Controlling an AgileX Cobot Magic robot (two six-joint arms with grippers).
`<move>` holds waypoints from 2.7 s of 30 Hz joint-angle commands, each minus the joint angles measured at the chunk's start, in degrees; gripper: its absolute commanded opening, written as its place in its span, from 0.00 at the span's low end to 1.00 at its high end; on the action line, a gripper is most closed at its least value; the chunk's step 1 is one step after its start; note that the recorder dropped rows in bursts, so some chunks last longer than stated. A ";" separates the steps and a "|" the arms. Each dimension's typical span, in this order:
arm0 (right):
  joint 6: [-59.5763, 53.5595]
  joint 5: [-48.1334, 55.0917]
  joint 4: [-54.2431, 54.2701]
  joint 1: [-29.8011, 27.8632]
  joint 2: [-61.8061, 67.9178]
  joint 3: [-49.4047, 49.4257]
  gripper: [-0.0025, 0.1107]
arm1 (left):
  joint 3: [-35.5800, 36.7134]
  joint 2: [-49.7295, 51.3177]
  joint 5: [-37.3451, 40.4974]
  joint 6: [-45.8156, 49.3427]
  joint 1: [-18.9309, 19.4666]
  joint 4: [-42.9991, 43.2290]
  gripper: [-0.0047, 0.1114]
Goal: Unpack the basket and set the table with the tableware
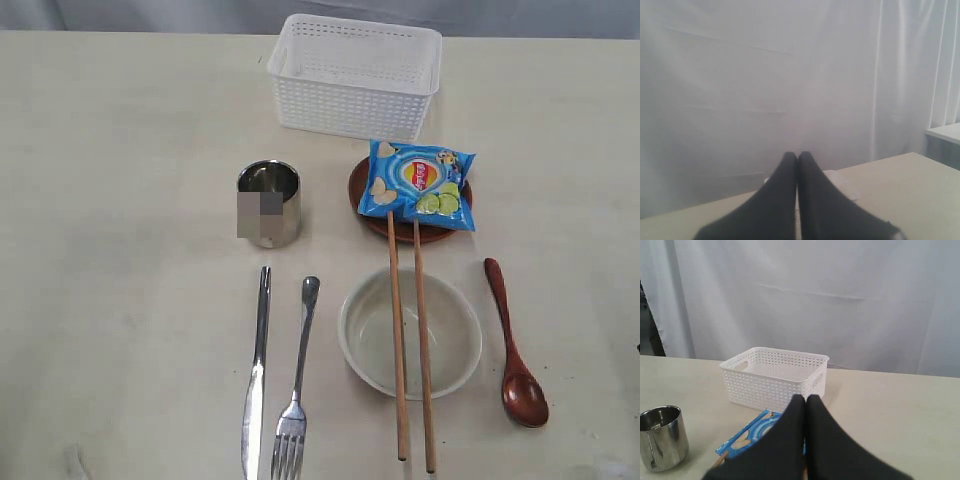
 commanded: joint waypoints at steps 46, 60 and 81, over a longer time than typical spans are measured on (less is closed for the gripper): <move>0.64 -0.52 -0.66 0.07 -0.39 0.20 0.02 | 25.02 -18.83 1.11 -0.84 24.69 10.98 0.04; 0.64 -0.52 -0.66 0.07 -0.39 0.20 0.02 | 25.02 -18.83 1.11 -0.84 24.69 10.98 0.04; 0.75 -0.52 -0.66 0.07 -0.39 0.20 0.02 | 25.02 -18.83 1.21 -0.84 24.69 10.98 0.04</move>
